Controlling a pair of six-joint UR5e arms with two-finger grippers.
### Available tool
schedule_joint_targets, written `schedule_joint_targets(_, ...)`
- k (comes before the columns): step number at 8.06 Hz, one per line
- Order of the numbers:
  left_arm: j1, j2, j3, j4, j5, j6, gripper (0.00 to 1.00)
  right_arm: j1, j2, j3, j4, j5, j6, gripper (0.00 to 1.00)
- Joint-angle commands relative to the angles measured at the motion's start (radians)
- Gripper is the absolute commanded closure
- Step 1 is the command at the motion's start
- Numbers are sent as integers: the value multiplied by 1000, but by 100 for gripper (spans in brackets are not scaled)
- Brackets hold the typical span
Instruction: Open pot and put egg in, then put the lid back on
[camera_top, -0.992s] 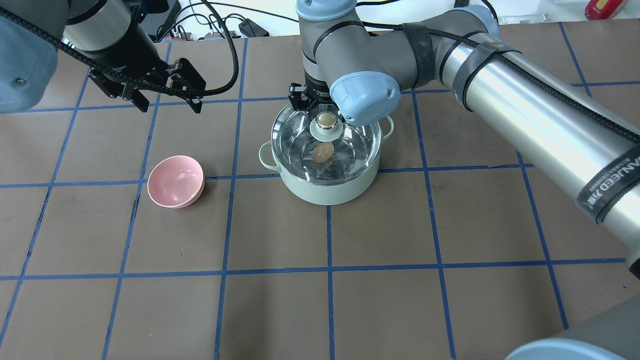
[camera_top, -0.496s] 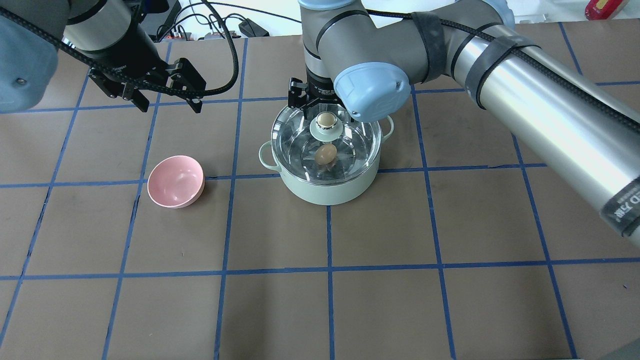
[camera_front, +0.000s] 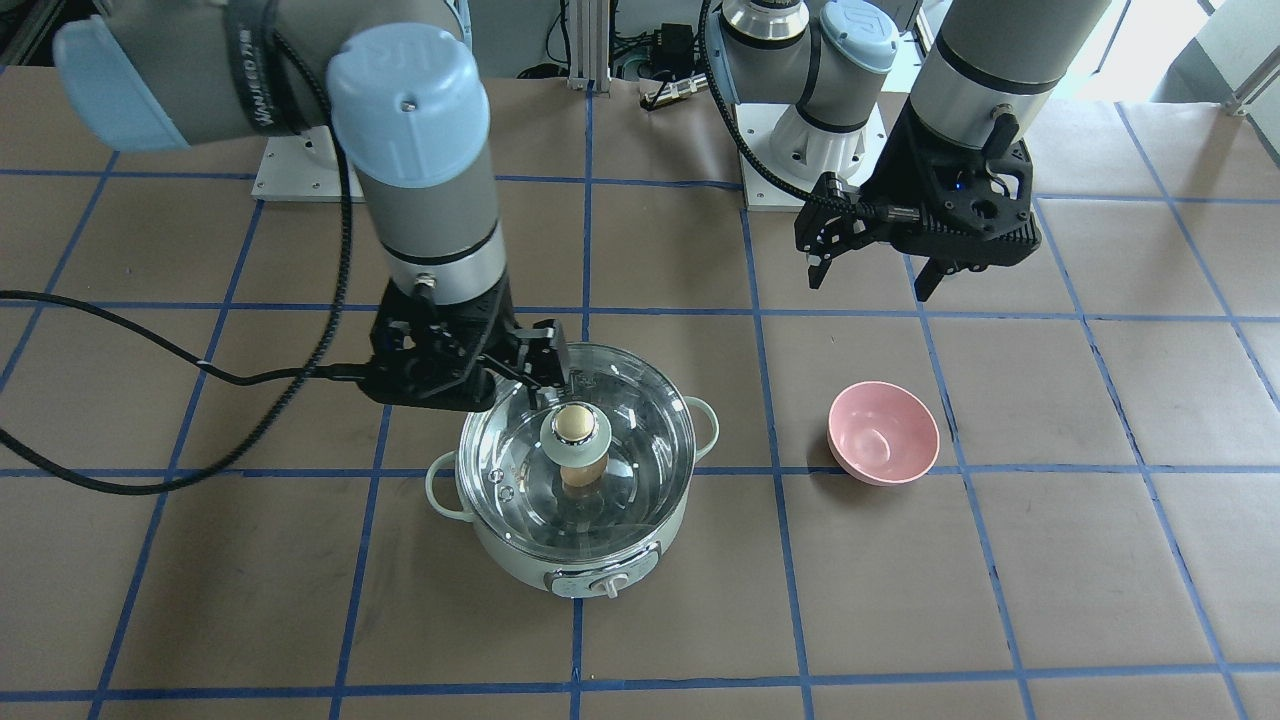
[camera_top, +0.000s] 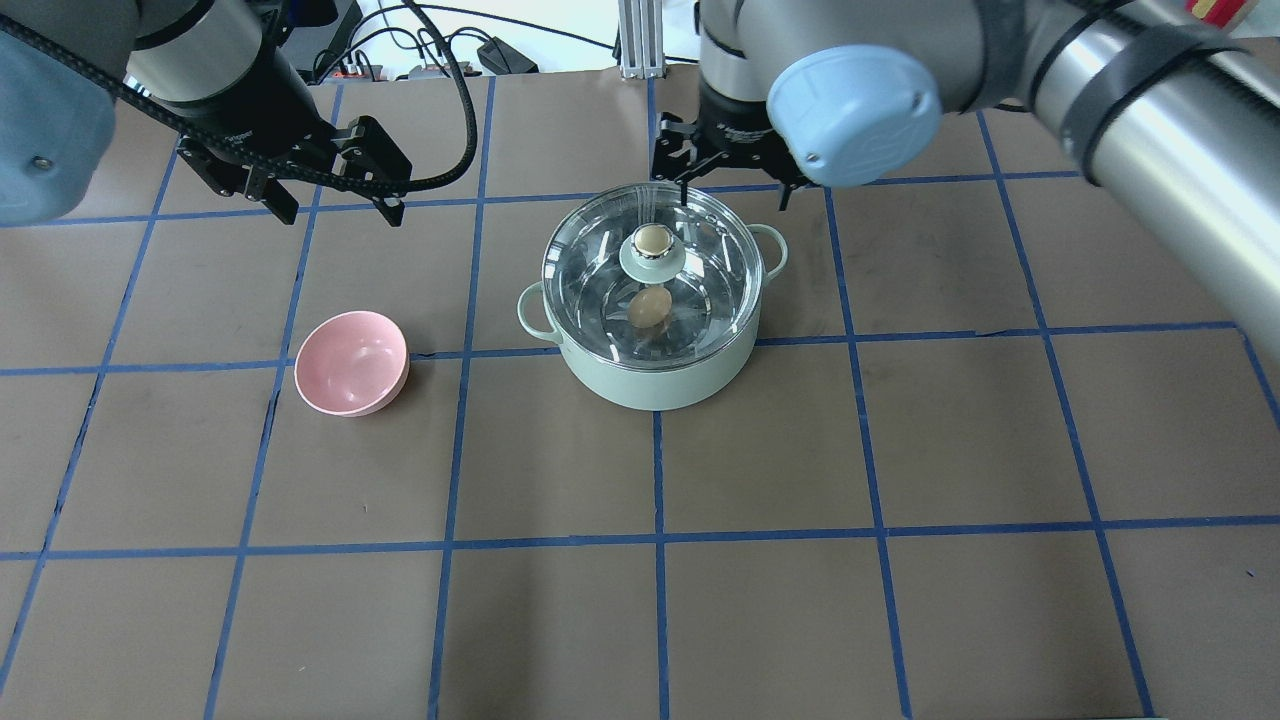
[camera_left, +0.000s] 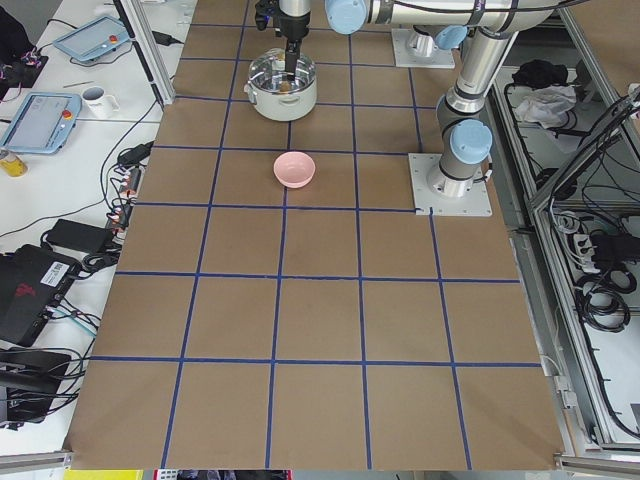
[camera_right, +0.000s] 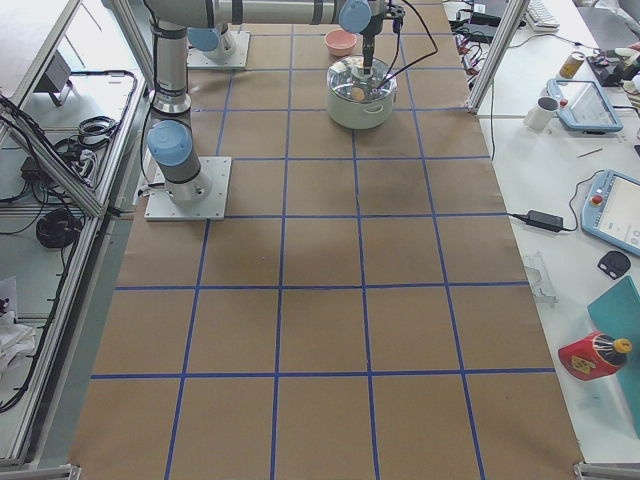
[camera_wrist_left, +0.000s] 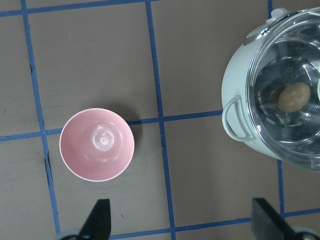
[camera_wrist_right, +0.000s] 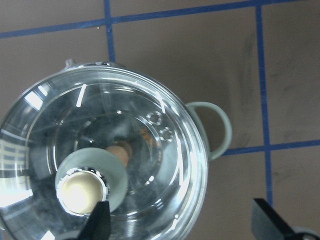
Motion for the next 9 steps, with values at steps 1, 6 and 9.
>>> schedule_joint_targets(1, 0, 0, 0, 0, 0, 0, 0, -177, -126, 0, 130, -1, -249, 0)
schedule_joint_targets(6, 0, 0, 0, 0, 0, 0, 0, -229, -185, 8, 208, -15, -285, 0)
schedule_joint_targets(9, 0, 0, 0, 0, 2, 1, 0, -229, -185, 47, 191, -12, -286, 0)
